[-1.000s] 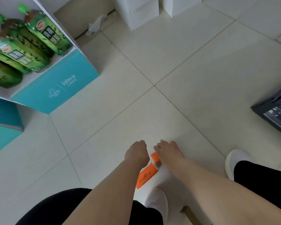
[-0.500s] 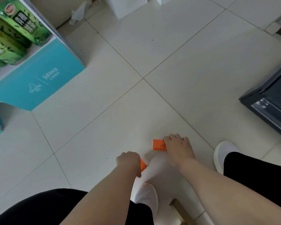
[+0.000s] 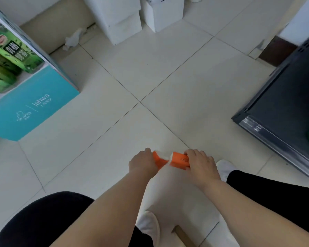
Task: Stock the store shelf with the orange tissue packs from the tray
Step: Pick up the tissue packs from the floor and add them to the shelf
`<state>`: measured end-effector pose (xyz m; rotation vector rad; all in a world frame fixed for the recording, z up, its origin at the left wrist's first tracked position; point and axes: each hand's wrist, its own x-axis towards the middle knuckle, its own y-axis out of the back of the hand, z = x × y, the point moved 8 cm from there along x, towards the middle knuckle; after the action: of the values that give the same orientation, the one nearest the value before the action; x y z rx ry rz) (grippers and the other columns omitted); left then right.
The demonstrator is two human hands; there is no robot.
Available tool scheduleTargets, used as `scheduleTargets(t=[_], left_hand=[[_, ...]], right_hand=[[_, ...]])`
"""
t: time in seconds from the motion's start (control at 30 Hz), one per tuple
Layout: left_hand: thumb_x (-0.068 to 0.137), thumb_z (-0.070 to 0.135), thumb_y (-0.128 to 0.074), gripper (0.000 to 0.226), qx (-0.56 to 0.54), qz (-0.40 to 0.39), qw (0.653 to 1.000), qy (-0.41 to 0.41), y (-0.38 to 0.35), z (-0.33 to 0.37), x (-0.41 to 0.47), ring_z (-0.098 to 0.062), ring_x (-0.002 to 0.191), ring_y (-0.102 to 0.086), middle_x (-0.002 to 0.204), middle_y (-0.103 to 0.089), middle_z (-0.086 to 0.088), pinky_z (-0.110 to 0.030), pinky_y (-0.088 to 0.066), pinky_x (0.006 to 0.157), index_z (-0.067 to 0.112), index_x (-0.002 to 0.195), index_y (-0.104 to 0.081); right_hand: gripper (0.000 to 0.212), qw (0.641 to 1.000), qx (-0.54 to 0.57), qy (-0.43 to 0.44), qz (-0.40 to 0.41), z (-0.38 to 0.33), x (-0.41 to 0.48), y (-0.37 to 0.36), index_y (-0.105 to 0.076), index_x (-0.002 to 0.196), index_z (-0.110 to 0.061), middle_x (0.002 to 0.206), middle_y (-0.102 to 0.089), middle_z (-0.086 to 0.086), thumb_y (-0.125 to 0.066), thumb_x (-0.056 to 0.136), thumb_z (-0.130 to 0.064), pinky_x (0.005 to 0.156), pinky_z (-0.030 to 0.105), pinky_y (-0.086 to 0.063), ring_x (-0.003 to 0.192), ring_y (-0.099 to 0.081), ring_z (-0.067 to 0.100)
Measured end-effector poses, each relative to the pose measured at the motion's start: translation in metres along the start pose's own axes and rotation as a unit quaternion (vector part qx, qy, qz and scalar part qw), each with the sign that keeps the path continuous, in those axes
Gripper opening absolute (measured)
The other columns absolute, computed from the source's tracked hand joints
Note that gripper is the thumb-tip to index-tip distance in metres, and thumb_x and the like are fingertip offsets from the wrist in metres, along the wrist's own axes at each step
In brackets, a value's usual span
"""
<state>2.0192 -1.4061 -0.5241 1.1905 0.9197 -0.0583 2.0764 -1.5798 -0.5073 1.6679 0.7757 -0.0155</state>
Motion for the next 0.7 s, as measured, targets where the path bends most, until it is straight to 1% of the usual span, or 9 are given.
scheduleTargets(t=[0.07, 0.17, 0.23, 0.37, 0.47, 0.53, 0.63, 0.7], left_hand=[[0.081, 0.03, -0.057, 0.036, -0.039, 0.038, 0.998, -0.03, 0.034, 0.019, -0.007, -0.026, 0.1, -0.058, 0.106, -0.055, -0.004, -0.034, -0.044, 0.071, 0.014, 0.11, -0.045], [0.08, 0.036, -0.058, 0.039, -0.111, 0.088, 0.987, -0.08, 0.081, 0.053, -0.034, -0.029, 0.098, -0.057, 0.105, -0.055, -0.006, -0.038, -0.049, 0.078, 0.012, 0.109, -0.049], [0.079, 0.036, -0.059, 0.04, -0.142, 0.12, 0.975, -0.122, 0.109, 0.077, -0.057, -0.028, 0.098, -0.057, 0.106, -0.055, -0.006, -0.038, -0.05, 0.08, 0.012, 0.11, -0.051], [0.076, 0.023, -0.056, 0.036, -0.143, 0.192, 0.95, -0.198, 0.156, 0.113, -0.11, -0.025, 0.095, -0.058, 0.106, -0.058, -0.003, -0.038, -0.051, 0.076, 0.015, 0.111, -0.053], [0.076, 0.021, -0.056, 0.038, -0.132, 0.228, 0.936, -0.233, 0.189, 0.132, -0.15, -0.023, 0.096, -0.057, 0.108, -0.058, -0.002, -0.037, -0.051, 0.076, 0.018, 0.114, -0.054], [0.076, 0.019, -0.056, 0.039, -0.145, 0.253, 0.922, -0.253, 0.213, 0.144, -0.174, -0.023, 0.096, -0.057, 0.108, -0.058, -0.003, -0.035, -0.05, 0.075, 0.018, 0.115, -0.054], [0.079, 0.019, -0.057, 0.038, -0.179, 0.28, 0.9, -0.282, 0.247, 0.165, -0.206, -0.022, 0.093, -0.057, 0.106, -0.06, -0.003, -0.032, -0.046, 0.07, 0.015, 0.117, -0.053], [0.08, 0.02, -0.057, 0.037, -0.182, 0.297, 0.889, -0.298, 0.267, 0.182, -0.224, -0.023, 0.093, -0.058, 0.106, -0.061, -0.004, -0.031, -0.045, 0.07, 0.015, 0.117, -0.052]], right_hand=[[0.037, 0.999, -0.002, -0.01, 0.035, 0.008, -0.013, 0.027, -0.044, 0.123, -0.027, 0.12, -0.052, -0.005, -0.053, 0.088, -0.021, 0.086, 0.034, -0.036, 0.113, -0.047, 0.02], [0.036, 0.995, -0.001, -0.023, 0.094, 0.019, -0.043, 0.069, -0.049, 0.12, -0.028, 0.115, -0.054, -0.005, -0.057, 0.085, -0.024, 0.085, 0.036, -0.038, 0.11, -0.049, 0.021], [0.039, 0.991, -0.01, -0.026, 0.128, 0.024, -0.066, 0.097, -0.05, 0.121, -0.029, 0.115, -0.055, -0.005, -0.058, 0.083, -0.026, 0.084, 0.036, -0.038, 0.11, -0.05, 0.02], [0.042, 0.979, -0.017, -0.029, 0.2, 0.031, -0.116, 0.161, -0.055, 0.12, -0.027, 0.111, -0.057, -0.003, -0.059, 0.078, -0.022, 0.085, 0.038, -0.041, 0.108, -0.053, 0.023], [0.042, 0.965, -0.037, -0.042, 0.255, 0.039, -0.156, 0.213, -0.054, 0.123, -0.027, 0.114, -0.055, -0.002, -0.059, 0.081, -0.023, 0.083, 0.038, -0.04, 0.107, -0.051, 0.022], [0.044, 0.955, -0.044, -0.049, 0.29, 0.045, -0.181, 0.247, -0.052, 0.126, -0.026, 0.116, -0.051, -0.001, -0.058, 0.083, -0.022, 0.082, 0.038, -0.04, 0.107, -0.048, 0.023], [0.044, 0.929, -0.04, -0.054, 0.364, 0.053, -0.214, 0.302, -0.053, 0.127, -0.02, 0.116, -0.051, 0.004, -0.06, 0.083, -0.018, 0.085, 0.04, -0.041, 0.109, -0.048, 0.027], [0.043, 0.912, -0.051, -0.061, 0.403, 0.06, -0.229, 0.337, -0.054, 0.126, -0.019, 0.116, -0.052, 0.005, -0.061, 0.083, -0.019, 0.086, 0.041, -0.04, 0.109, -0.048, 0.028]])
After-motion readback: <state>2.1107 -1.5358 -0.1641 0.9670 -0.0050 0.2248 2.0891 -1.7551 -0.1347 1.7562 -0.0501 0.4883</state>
